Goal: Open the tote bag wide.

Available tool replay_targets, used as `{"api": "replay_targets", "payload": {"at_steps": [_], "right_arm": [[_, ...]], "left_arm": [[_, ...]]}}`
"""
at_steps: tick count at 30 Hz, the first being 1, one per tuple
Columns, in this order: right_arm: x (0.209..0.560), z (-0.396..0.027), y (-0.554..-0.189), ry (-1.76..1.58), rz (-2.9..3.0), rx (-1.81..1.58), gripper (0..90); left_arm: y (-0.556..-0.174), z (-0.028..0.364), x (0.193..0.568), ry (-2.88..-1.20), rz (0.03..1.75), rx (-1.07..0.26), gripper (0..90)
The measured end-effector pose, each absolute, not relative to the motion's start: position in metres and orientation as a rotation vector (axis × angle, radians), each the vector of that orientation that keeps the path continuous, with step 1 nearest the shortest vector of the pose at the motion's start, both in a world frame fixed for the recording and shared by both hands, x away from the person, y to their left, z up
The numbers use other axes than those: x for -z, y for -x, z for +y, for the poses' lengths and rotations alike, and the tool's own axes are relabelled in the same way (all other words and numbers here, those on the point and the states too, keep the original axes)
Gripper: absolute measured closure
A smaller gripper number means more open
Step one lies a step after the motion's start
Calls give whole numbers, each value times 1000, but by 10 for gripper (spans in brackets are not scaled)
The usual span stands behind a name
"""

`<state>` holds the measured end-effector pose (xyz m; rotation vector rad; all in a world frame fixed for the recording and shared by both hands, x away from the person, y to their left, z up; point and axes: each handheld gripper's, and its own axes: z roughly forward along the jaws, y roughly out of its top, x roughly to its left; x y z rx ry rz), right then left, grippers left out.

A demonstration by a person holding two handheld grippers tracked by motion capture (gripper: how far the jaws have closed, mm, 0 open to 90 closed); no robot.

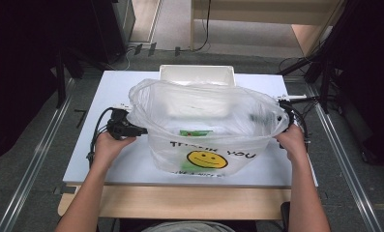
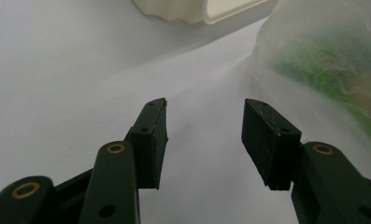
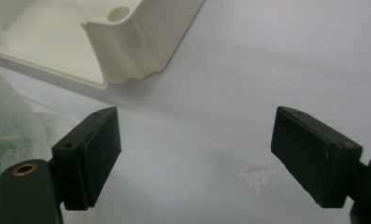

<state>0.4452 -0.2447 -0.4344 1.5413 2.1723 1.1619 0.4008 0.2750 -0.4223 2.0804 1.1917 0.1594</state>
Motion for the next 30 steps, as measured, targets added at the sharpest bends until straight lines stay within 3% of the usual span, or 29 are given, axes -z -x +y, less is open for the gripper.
{"api": "replay_targets", "payload": {"at_steps": [10, 18, 24, 30], "right_arm": [[429, -249, -442, -1517, 2201, -1197, 209], [426, -256, -441, -1514, 2193, -1205, 248], [423, -262, -438, -1521, 2178, -1203, 273], [420, -260, -434, -1484, 2200, -1202, 303]], "left_arm": [[-401, 285, 419, -2029, 1192, -143, 604], [-403, 284, 424, -2060, 1180, -142, 562], [-406, 282, 423, -2066, 1228, -97, 433], [-411, 281, 423, -2095, 1239, -95, 390]]}}
